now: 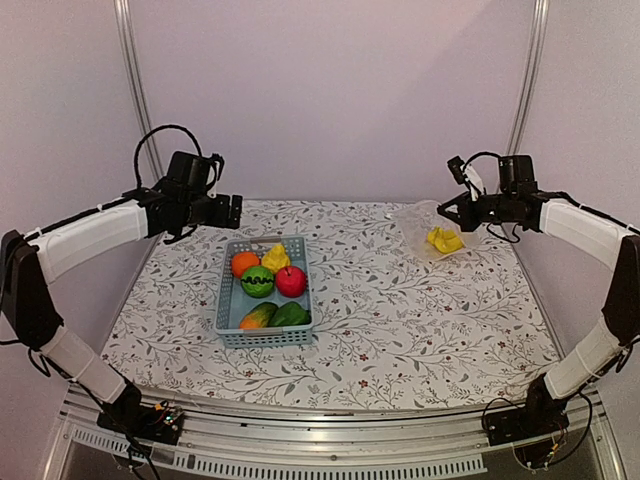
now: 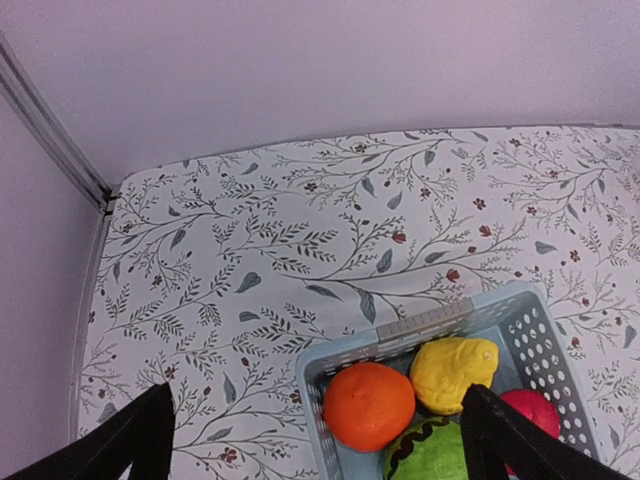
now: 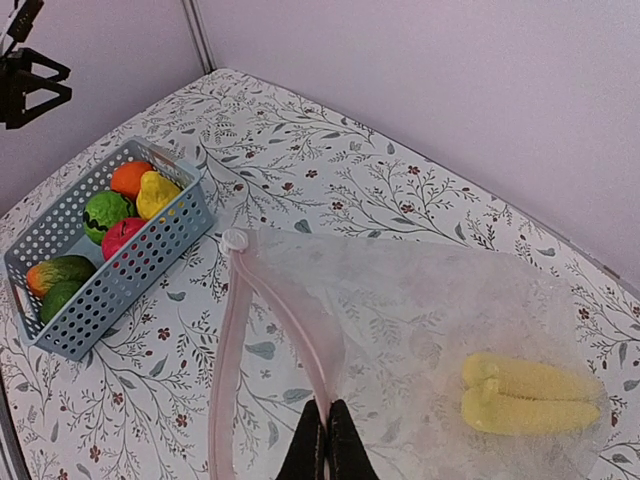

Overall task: Place the food in the zip-top bag and seal the zipper
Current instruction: Adjust the zipper food storage bag at the corner of the board.

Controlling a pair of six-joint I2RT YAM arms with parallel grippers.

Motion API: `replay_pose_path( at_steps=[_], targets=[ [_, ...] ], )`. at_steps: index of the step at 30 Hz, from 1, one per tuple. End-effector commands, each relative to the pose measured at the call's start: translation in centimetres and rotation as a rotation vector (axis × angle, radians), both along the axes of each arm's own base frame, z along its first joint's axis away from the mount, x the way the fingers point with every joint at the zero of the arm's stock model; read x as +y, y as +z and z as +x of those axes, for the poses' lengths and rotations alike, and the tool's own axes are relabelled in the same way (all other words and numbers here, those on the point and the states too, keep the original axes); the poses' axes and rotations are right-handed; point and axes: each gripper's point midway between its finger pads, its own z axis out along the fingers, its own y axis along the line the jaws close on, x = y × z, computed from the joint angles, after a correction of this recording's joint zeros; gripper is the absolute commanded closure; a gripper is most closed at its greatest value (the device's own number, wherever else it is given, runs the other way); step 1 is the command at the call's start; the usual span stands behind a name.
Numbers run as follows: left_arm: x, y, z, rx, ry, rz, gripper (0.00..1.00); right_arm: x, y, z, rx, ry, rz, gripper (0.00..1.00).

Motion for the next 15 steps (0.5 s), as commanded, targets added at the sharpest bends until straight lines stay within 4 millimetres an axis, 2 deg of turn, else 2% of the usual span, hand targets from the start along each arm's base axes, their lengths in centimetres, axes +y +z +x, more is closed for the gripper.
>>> replay_pose_path(
  at_steps=[1,4,9,15],
  targets=[
    [-3.0,-1.1,-1.4,0.037,-0.194,-0.051,0.01,0.6,-0.5,-0.7,0.013,0.046,0.006,1.00],
    [-4.7,-2.2,-2.1,0.096,-0.279,-0.085,0.08,0.6,-0.4,-0.8,0.008,0.051,0.004,1.00],
    [-7.8,-5.2,-2.8,0.242,-0.385,-0.147,0.17,0.7,-0.6,-1.0,0.010,0.061,0.000,1.00],
    [-9.7,-6.8,-2.2,0.312,-0.431,-0.124,0.20,0.6,-0.3,-1.2,-0.002,0.069,-0.003,1.00]
  ],
)
